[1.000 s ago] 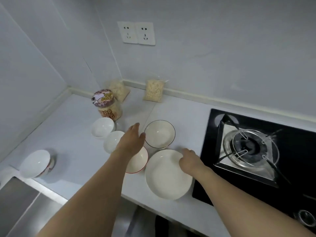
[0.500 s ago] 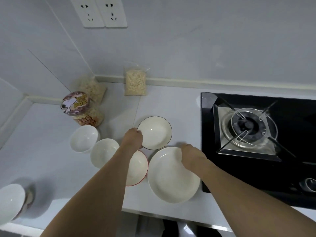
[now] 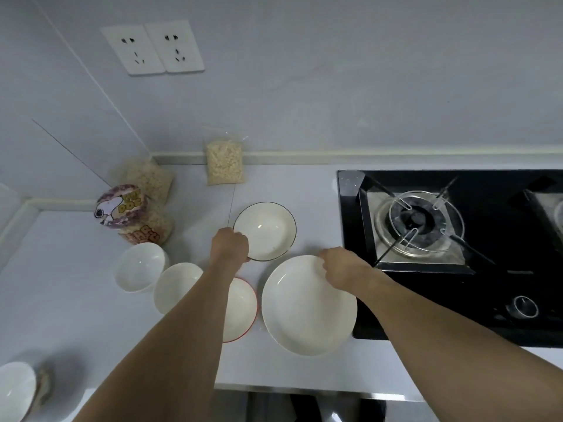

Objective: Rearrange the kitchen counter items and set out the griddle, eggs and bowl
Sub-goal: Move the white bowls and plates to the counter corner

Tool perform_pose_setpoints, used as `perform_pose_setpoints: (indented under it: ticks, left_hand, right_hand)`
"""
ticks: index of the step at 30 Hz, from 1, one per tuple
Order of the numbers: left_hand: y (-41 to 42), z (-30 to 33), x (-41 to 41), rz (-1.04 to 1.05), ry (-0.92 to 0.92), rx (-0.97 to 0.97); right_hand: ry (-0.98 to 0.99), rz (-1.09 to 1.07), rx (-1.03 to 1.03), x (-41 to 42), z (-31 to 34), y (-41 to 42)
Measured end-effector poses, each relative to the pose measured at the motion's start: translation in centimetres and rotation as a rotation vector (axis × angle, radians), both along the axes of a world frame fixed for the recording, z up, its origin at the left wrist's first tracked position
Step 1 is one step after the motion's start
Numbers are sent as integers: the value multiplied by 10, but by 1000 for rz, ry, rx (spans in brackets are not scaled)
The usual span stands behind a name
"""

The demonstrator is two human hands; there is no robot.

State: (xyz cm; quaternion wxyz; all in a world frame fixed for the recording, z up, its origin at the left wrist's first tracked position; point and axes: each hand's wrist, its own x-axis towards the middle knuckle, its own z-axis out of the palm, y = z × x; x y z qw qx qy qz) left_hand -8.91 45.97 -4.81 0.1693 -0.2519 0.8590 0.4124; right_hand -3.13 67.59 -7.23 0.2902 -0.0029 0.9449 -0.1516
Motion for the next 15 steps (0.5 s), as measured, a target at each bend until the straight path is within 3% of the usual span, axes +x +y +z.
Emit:
perform_pose_setpoints:
  ticks: [6,15]
  left_hand:
    - [34,56,-8,13,132,47]
    - [167,129,6,-24,350,223]
  right_hand:
    - [98,-65,-26,-10,47,37]
    - [238,-211,-47,31,125,174]
